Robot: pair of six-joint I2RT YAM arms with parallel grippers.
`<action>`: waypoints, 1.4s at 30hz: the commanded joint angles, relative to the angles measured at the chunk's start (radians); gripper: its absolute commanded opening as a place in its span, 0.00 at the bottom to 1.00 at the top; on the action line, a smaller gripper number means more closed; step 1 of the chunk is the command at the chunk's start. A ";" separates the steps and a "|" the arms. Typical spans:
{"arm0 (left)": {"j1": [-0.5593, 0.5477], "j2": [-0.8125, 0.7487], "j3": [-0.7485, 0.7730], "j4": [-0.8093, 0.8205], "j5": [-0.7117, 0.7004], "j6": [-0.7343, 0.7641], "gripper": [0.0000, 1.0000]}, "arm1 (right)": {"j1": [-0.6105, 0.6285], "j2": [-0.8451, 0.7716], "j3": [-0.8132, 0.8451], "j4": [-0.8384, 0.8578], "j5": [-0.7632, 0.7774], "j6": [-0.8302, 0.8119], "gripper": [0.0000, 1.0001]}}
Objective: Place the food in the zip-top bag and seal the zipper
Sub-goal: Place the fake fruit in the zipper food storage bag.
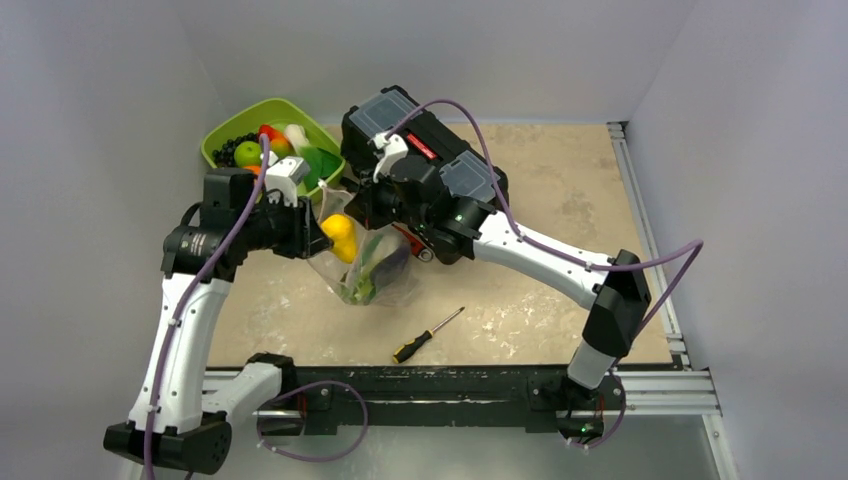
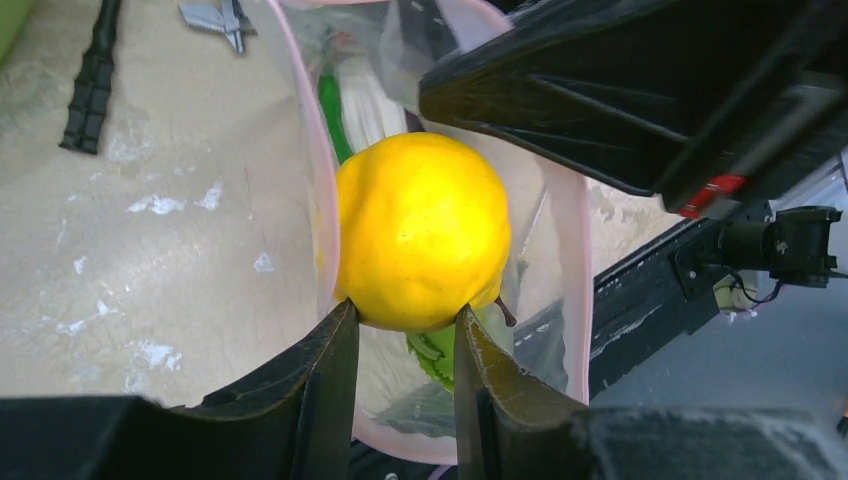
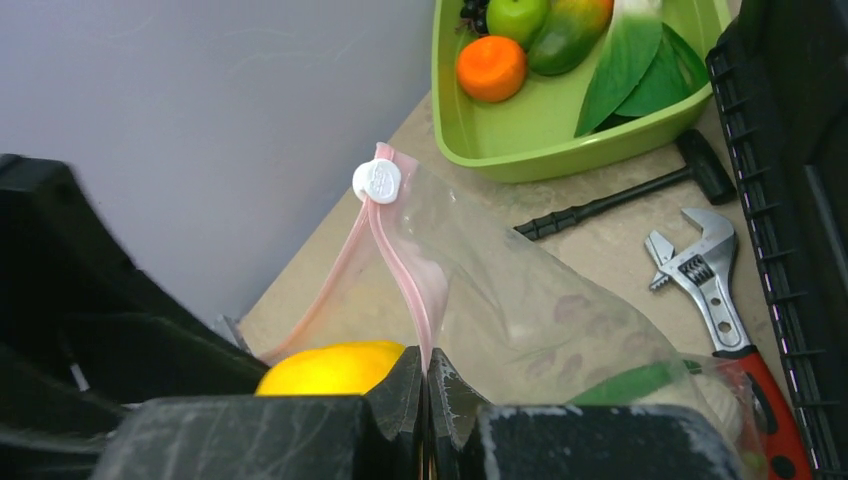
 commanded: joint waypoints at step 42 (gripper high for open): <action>0.055 -0.238 -0.116 0.383 -0.889 -0.290 1.00 | 0.004 -0.152 -0.104 0.107 0.014 -0.042 0.00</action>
